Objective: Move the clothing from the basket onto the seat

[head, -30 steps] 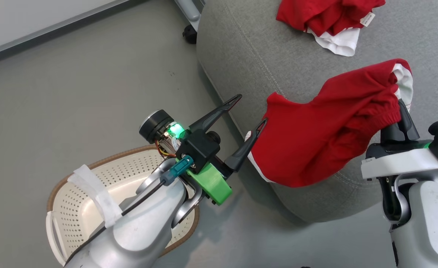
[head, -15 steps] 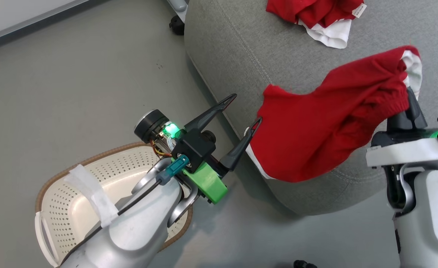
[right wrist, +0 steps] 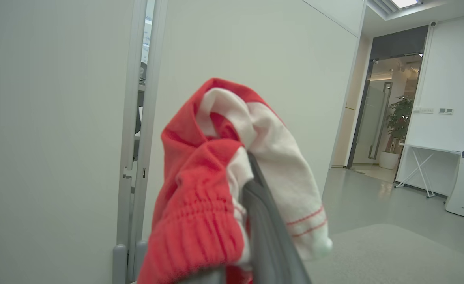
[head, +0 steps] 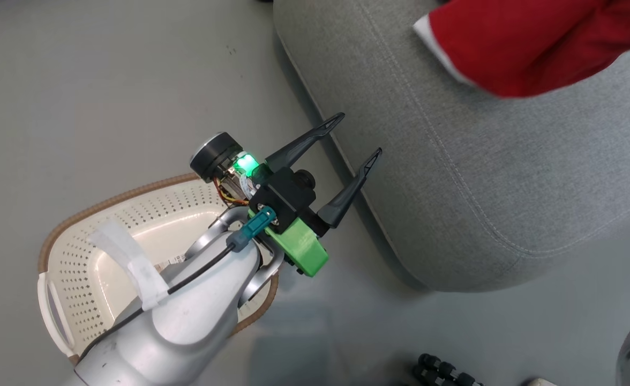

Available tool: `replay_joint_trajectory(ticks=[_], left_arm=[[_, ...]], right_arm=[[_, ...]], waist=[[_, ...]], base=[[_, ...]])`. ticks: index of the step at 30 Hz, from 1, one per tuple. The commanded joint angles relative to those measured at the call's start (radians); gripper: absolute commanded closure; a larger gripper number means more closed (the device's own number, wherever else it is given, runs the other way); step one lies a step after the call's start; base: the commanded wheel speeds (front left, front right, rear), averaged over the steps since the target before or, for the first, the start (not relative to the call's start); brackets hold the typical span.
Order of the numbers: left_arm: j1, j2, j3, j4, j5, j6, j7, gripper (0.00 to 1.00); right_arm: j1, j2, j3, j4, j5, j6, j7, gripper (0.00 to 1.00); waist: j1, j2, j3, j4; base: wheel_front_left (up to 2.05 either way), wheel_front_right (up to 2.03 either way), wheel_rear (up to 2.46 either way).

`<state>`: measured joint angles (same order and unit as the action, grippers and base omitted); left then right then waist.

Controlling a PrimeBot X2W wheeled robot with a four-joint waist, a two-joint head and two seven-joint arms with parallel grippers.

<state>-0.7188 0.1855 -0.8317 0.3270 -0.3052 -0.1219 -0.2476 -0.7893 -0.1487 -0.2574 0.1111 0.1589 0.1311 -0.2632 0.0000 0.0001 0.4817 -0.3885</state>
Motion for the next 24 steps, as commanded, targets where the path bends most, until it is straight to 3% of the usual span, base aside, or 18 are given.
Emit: replay_joint_trajectory(ticks=[1,14,24], left_arm=[[-0.021,0.014,0.0,-0.004,0.008,0.004,0.003,0.0],[-0.112,0.038,-0.022,-0.042,0.038,-0.001,0.019,0.0],[-0.16,0.042,-0.026,-0.062,0.044,0.005,0.023,0.0]], right_arm=[[-0.048,-0.023,-0.013,0.013,0.001,-0.001,-0.002,1.0],[-0.449,-0.252,-0.104,0.267,0.002,-0.001,-0.002,1.0],[-0.482,-0.286,-0.088,0.485,-0.07,-0.001,-0.002,1.0]], waist=[[0.0,-0.0001,0.07,0.028],[0.0,-0.0001,0.238,0.073],[0.0,-0.0001,0.321,0.106]], base=[[0.0,0.0,0.0],[0.0,0.0,0.0],[0.0,0.0,0.0]])
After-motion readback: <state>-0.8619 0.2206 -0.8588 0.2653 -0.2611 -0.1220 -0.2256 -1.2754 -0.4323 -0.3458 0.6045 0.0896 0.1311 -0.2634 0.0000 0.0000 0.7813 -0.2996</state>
